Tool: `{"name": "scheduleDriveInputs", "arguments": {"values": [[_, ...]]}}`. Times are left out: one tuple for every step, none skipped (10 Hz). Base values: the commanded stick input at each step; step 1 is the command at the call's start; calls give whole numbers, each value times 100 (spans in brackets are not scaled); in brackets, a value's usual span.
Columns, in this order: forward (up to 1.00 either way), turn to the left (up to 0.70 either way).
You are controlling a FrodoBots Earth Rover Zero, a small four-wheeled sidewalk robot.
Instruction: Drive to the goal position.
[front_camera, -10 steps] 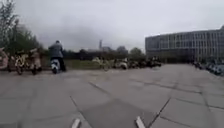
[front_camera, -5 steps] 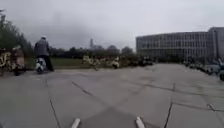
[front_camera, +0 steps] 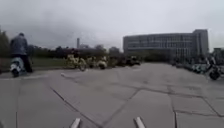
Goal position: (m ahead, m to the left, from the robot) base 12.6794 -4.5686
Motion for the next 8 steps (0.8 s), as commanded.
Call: {"name": "scheduleDriveInputs", "arguments": {"values": [[100, -35], [100, -35], [100, -35], [100, -12], [100, 5], [100, 5], [100, 5], [100, 5]]}}
